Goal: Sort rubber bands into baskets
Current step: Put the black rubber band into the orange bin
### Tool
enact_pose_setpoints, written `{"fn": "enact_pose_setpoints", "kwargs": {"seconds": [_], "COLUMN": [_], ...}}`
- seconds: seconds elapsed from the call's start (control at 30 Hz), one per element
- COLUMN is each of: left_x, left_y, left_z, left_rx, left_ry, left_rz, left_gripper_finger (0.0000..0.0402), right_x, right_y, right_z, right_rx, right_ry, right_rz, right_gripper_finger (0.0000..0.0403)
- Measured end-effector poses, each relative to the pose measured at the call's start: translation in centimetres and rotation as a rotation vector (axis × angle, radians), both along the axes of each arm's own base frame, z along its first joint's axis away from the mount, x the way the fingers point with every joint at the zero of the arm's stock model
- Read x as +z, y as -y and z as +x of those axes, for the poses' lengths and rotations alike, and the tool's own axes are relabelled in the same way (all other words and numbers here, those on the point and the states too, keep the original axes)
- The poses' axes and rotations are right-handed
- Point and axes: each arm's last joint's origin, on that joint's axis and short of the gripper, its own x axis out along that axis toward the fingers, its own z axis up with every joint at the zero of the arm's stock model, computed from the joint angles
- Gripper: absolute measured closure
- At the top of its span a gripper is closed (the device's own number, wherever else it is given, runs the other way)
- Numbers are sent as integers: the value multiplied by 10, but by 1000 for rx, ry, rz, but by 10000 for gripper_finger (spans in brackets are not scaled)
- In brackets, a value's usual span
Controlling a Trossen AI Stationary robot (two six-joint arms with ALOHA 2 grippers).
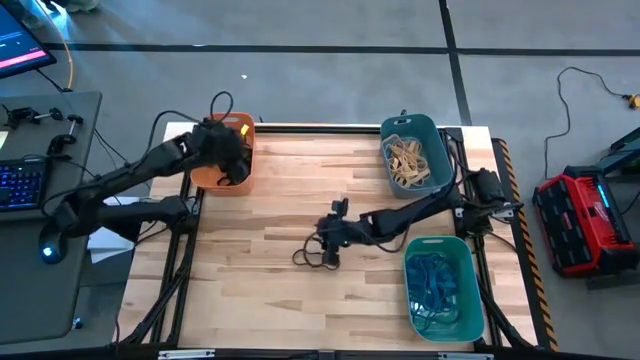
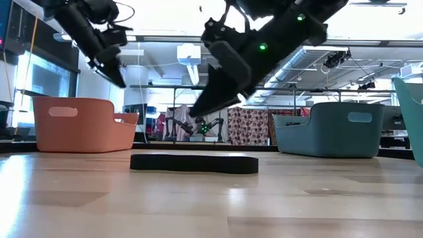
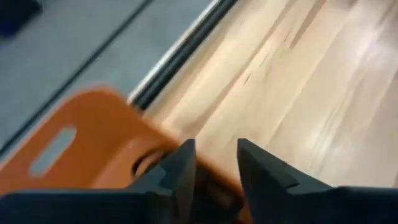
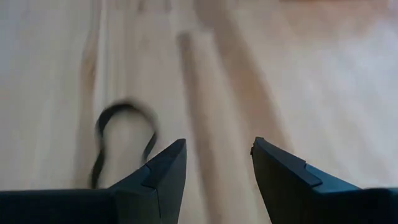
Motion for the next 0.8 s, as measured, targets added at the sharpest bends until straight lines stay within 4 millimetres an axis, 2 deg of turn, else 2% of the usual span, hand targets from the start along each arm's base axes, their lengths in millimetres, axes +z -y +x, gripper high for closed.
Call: {"fn": "enact_pose_setpoints", "kwargs": {"seconds": [0.2, 0.37, 0.6, 0.8], "left_x": [4, 6, -1, -9], "left_y": [26, 49, 73, 83], "left_z": [9, 14, 22, 26], "left_rx": [-142, -284, -466, -529], "left_ry": [165, 281, 334, 361], "left_rz": [87, 122, 85, 87], "left_gripper_finger": [342, 368, 375, 375], "right_x": [-12, -15, -18, -27], "right_y": [-24, -46, -60, -60], "right_z": [-17, -27, -36, -36], "right_rx": [6, 40, 12, -10], "right_ry": [-160, -218, -264, -281], "right_rz": [114, 191, 225, 203], "right_gripper_finger": [231, 231, 226, 188]}}
